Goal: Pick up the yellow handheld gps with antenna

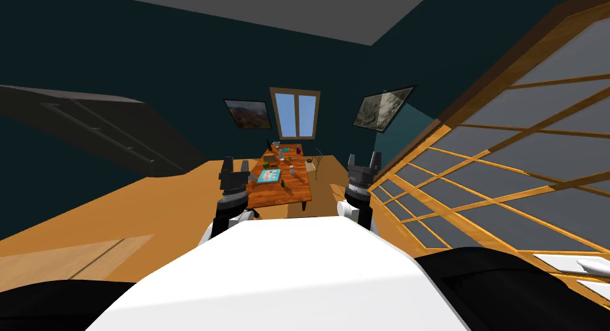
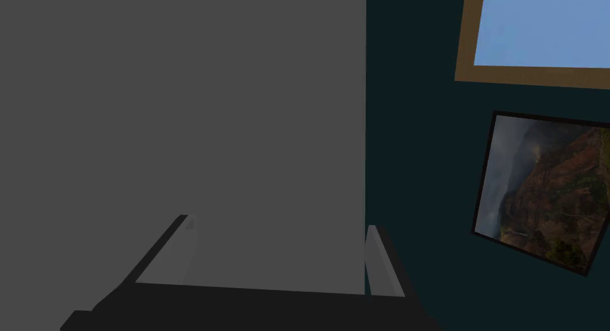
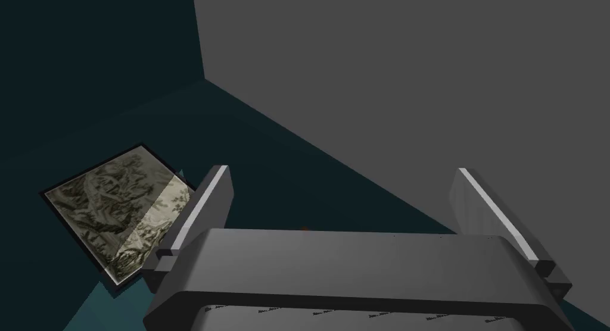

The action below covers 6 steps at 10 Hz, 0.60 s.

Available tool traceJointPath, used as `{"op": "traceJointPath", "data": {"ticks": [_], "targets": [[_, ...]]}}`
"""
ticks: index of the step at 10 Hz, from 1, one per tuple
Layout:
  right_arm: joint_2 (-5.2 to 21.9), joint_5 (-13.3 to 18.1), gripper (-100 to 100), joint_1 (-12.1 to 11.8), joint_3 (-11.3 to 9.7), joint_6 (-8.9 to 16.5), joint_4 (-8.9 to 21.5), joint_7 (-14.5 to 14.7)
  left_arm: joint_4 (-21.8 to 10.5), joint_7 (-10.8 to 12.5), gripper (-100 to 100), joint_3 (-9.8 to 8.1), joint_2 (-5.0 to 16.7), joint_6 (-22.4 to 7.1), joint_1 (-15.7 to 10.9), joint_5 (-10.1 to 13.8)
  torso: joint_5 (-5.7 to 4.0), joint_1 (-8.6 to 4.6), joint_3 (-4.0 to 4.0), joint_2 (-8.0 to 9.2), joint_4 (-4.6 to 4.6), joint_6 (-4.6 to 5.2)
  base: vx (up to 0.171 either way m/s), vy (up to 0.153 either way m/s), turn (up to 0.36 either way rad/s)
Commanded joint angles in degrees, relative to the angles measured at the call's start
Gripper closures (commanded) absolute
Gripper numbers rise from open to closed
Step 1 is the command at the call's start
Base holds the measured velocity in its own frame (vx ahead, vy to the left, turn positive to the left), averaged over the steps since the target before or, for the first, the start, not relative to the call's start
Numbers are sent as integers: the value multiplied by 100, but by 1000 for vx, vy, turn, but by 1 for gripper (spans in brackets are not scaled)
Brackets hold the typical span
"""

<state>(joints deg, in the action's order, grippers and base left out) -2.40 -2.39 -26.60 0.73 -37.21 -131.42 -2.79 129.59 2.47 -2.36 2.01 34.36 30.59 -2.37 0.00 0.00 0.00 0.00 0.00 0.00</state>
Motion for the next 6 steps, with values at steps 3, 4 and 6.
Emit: {"op": "traceJointPath", "data": {"ticks": [3, 4, 6], "targets": [[0, 0, 0, 0, 0, 0, 0, 0, -411, -90, -100, -32, 150, -155, -93, -4, -1, -6, 2, 3, 1, 1, -14, -20, -101], [0, 0, 0, 0, 0, 0, 0, 0, -574, -124, -100, -44, 199, -215, -128, -5, -2, -9, 3, 6, 1, 1, -18, -31, -108], [0, 0, 0, 1, -1, 0, 0, 0, -907, -208, -100, -71, 309, -361, -214, -8, -3, -13, 4, 8, 1, 1, -25, -40, -163]]}}
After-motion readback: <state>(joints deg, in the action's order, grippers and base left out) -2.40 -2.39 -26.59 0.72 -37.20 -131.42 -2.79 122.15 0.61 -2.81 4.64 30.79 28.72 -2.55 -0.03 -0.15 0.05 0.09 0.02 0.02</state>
